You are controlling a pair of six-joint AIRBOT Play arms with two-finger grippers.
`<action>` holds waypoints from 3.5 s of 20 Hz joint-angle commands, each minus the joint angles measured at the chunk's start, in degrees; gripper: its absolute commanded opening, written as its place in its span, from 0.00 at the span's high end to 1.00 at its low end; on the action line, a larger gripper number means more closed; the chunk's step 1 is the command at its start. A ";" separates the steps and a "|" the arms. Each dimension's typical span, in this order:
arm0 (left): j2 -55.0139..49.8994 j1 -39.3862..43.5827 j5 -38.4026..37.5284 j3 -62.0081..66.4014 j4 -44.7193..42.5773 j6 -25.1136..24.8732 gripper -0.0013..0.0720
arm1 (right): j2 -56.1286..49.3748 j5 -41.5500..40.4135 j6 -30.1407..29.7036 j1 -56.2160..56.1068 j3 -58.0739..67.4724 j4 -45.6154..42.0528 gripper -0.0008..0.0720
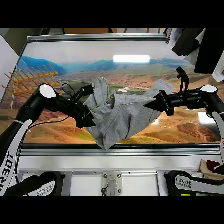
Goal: Fold the clothes and pants, and hang the long-sleeved shirts on hangers.
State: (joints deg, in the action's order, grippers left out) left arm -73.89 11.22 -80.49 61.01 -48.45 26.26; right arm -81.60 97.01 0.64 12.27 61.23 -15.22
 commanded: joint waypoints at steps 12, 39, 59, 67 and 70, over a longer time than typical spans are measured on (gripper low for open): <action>15.76 -22.12 4.72 -0.02 -1.55 29.81 0.42 | 1.99 -1.70 1.33 0.02 0.04 0.09 0.98; 20.20 13.46 43.69 -28.55 6.58 93.02 0.42 | 11.28 -2.51 2.56 0.02 0.04 0.55 0.98; 11.80 20.44 37.11 -24.30 6.43 90.12 0.96 | 11.54 -2.51 2.60 0.02 0.04 0.55 0.97; 21.49 7.74 29.24 -24.30 -1.25 90.03 0.96 | 17.64 -7.28 11.61 0.00 0.07 1.18 0.98; 24.90 0.13 23.67 -24.30 -2.91 86.79 0.96 | 20.31 -8.33 15.50 -0.15 0.07 2.67 0.98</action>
State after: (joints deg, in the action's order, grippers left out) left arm -52.34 17.63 -51.33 36.67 -48.62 115.42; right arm -63.68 90.80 11.53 12.27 61.25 -13.87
